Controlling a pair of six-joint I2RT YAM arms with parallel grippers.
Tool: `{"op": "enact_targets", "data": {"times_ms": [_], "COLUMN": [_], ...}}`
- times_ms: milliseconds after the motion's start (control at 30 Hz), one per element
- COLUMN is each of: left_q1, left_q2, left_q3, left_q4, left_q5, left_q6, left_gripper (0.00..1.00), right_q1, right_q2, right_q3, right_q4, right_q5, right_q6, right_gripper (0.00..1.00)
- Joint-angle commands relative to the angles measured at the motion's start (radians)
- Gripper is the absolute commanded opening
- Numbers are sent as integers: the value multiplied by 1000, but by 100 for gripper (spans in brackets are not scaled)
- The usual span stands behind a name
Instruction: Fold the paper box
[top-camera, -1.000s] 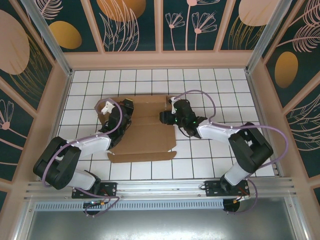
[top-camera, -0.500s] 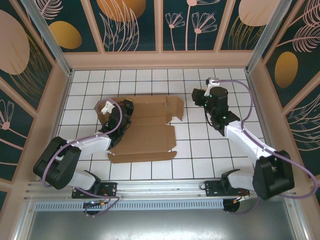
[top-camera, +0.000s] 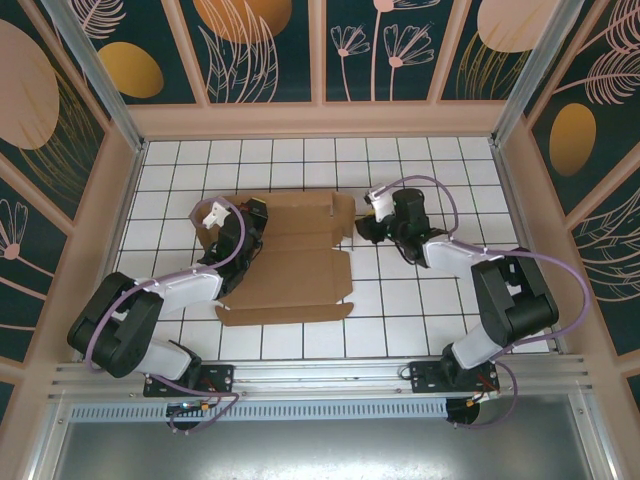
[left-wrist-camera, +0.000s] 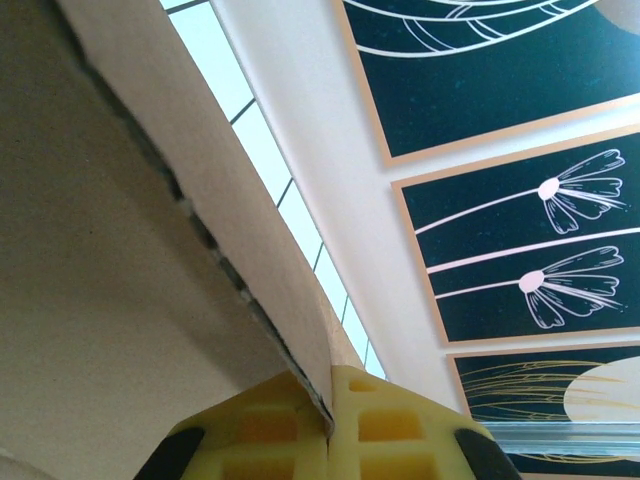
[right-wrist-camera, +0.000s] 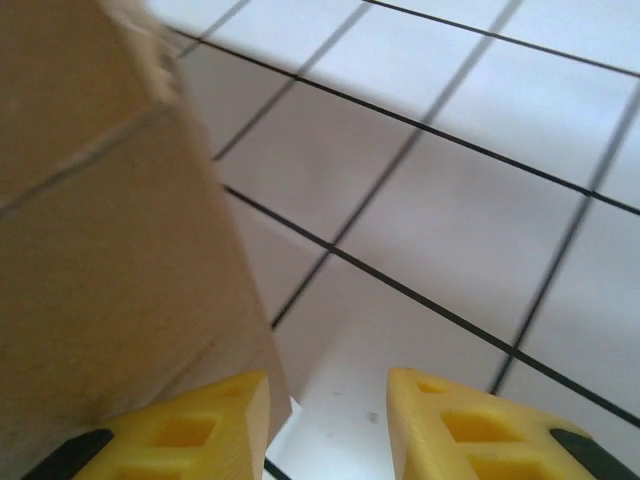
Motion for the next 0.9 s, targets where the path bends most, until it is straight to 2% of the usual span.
{"op": "enact_targets", "data": {"times_ms": [0, 433, 700, 867], "left_q1": [-5, -6, -5, -5], "left_q2": [16, 19, 20, 7], "left_q3": [17, 16, 25, 25], "left_q4": [16, 24, 19, 13], "left_q5": [11, 32, 34, 34], "left_q6": [36, 40, 33, 40], "left_gripper": [0, 0, 0, 0], "right_q1": [9, 120, 161, 166], "right_q2": [5, 59, 156, 168], "right_q3": [18, 71, 181, 163], "right_q4": [43, 58, 0, 24], "right_q5": [-125, -59, 111, 146], "right_q6": [-97, -128, -81, -79], "right_gripper": [37, 38, 39, 39]}}
